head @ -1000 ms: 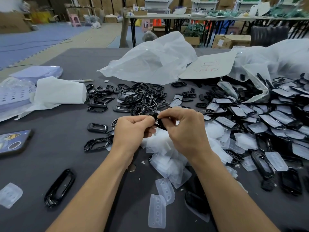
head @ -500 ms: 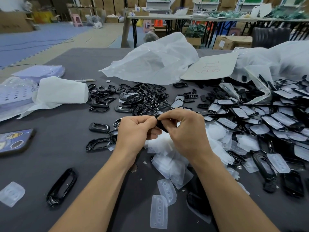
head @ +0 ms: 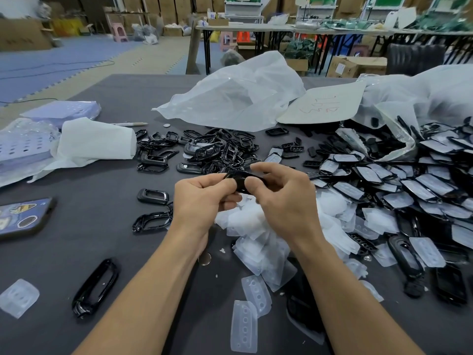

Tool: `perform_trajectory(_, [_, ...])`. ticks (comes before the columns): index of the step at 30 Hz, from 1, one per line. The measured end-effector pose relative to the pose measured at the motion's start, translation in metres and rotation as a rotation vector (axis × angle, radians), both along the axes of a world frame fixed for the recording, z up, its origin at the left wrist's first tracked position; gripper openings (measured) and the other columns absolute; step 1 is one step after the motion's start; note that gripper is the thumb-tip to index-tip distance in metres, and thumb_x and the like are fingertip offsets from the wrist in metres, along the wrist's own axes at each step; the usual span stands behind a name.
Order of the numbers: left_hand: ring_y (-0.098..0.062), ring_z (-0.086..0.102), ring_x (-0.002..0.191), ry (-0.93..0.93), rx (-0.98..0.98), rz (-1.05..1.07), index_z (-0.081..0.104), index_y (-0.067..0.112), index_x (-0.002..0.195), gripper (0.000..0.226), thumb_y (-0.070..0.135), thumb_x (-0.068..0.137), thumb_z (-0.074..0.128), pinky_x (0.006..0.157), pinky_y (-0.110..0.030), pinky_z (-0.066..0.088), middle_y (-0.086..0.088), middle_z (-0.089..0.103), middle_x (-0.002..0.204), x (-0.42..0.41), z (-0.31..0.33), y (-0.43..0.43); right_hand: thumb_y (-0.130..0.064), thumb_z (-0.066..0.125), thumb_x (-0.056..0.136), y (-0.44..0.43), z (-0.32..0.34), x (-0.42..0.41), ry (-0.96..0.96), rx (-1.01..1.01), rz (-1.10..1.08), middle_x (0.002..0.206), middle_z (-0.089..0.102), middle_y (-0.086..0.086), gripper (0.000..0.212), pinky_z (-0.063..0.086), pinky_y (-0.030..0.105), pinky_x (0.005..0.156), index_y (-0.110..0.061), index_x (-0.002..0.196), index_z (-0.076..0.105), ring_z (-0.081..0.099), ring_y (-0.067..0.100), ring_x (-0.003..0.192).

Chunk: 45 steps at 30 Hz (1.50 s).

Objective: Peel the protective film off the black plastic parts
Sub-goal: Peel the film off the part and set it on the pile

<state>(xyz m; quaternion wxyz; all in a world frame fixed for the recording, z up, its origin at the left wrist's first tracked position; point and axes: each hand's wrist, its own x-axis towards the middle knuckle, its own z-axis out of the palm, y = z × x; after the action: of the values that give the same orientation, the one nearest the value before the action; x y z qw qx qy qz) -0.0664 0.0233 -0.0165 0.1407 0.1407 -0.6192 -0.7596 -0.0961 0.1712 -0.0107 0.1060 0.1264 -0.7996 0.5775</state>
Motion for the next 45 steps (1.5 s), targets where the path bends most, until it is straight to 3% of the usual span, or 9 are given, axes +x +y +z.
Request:
perform_trajectory(3, [-0.016, 0.070, 0.058, 0.007, 0.007, 0.028, 0.081, 0.011, 0.075, 0.019, 0.000, 0.089, 0.075, 0.055, -0.021, 0.055, -0.012, 0.075, 0.069, -0.001, 0.000, 0.000, 0.003, 0.072, 0.083, 0.003, 0.003, -0.003, -0.128, -0.191, 0.085, 0.073, 0.076, 0.003, 0.023, 0.055, 0.025, 0.062, -0.015, 0.095, 0.079, 0.071, 0.017, 0.059])
perform_trajectory(6, [-0.015, 0.071, 0.061, 0.021, -0.022, 0.007, 0.083, 0.020, 0.069, 0.031, 0.001, 0.091, 0.073, 0.056, -0.021, 0.056, -0.010, 0.076, 0.069, -0.001, -0.001, 0.001, 0.009, 0.069, 0.085, 0.004, 0.003, -0.004, -0.161, -0.263, 0.111, 0.073, 0.076, 0.006, 0.020, 0.055, 0.024, 0.060, -0.008, 0.093, 0.077, 0.071, 0.019, 0.058])
perform_trajectory(13, [-0.015, 0.073, 0.066, 0.054, -0.117, -0.081, 0.084, 0.023, 0.079, 0.026, -0.002, 0.084, 0.079, 0.061, -0.021, 0.057, -0.011, 0.079, 0.078, 0.002, -0.001, 0.000, 0.011, 0.066, 0.084, 0.003, 0.001, -0.004, -0.130, -0.261, 0.078, 0.071, 0.075, 0.005, 0.022, 0.059, 0.035, 0.063, -0.008, 0.086, 0.076, 0.065, 0.017, 0.054])
perform_trajectory(21, [-0.012, 0.071, 0.062, -0.014, -0.061, -0.073, 0.084, 0.018, 0.078, 0.022, 0.000, 0.087, 0.077, 0.058, -0.018, 0.055, -0.009, 0.080, 0.080, 0.001, -0.002, 0.000, 0.007, 0.073, 0.081, 0.004, 0.001, -0.005, -0.172, -0.271, 0.126, 0.070, 0.074, 0.006, 0.017, 0.050, 0.021, 0.058, -0.009, 0.085, 0.077, 0.068, 0.016, 0.059])
perform_trajectory(30, [-0.015, 0.072, 0.063, -0.016, -0.040, -0.066, 0.082, 0.013, 0.081, 0.016, 0.001, 0.090, 0.075, 0.058, -0.020, 0.056, -0.014, 0.079, 0.081, 0.000, -0.003, 0.002, 0.002, 0.070, 0.088, 0.001, -0.001, -0.008, -0.209, -0.236, 0.135, 0.065, 0.071, 0.009, 0.014, 0.048, 0.029, 0.056, -0.006, 0.078, 0.076, 0.063, 0.018, 0.053])
perform_trajectory(35, [-0.014, 0.070, 0.059, 0.002, -0.266, 0.028, 0.081, 0.023, 0.074, 0.021, 0.007, 0.087, 0.075, 0.059, -0.024, 0.057, -0.005, 0.077, 0.070, 0.002, -0.004, 0.009, 0.002, 0.069, 0.086, -0.002, -0.003, -0.004, -0.148, -0.245, 0.069, 0.059, 0.070, 0.005, 0.021, 0.048, 0.024, 0.050, -0.014, 0.073, 0.075, 0.061, 0.019, 0.046])
perform_trajectory(39, [0.000, 0.074, 0.070, 0.099, -0.467, 0.031, 0.079, 0.046, 0.082, 0.043, 0.003, 0.082, 0.076, 0.062, -0.009, 0.053, 0.019, 0.078, 0.077, 0.006, 0.000, 0.011, 0.000, 0.068, 0.083, 0.000, -0.002, -0.005, -0.111, -0.123, 0.076, 0.059, 0.069, -0.001, 0.024, 0.048, 0.027, 0.050, -0.020, 0.073, 0.076, 0.058, 0.012, 0.047])
perform_trajectory(42, [-0.010, 0.075, 0.066, 0.066, -0.351, -0.004, 0.081, 0.046, 0.074, 0.049, -0.003, 0.083, 0.078, 0.061, -0.019, 0.059, 0.006, 0.079, 0.074, 0.005, 0.002, 0.009, -0.002, 0.070, 0.085, 0.000, 0.000, -0.003, -0.057, -0.145, 0.038, 0.064, 0.073, -0.004, 0.020, 0.049, 0.022, 0.053, -0.021, 0.084, 0.077, 0.062, 0.010, 0.050])
perform_trajectory(45, [-0.018, 0.074, 0.062, -0.015, -0.042, 0.013, 0.084, 0.020, 0.080, 0.027, -0.006, 0.084, 0.077, 0.057, -0.027, 0.060, -0.009, 0.080, 0.079, 0.002, 0.000, 0.008, -0.008, 0.075, 0.083, 0.000, 0.001, -0.001, -0.048, -0.186, 0.039, 0.068, 0.074, -0.002, 0.013, 0.054, 0.026, 0.058, -0.020, 0.086, 0.077, 0.066, 0.013, 0.053])
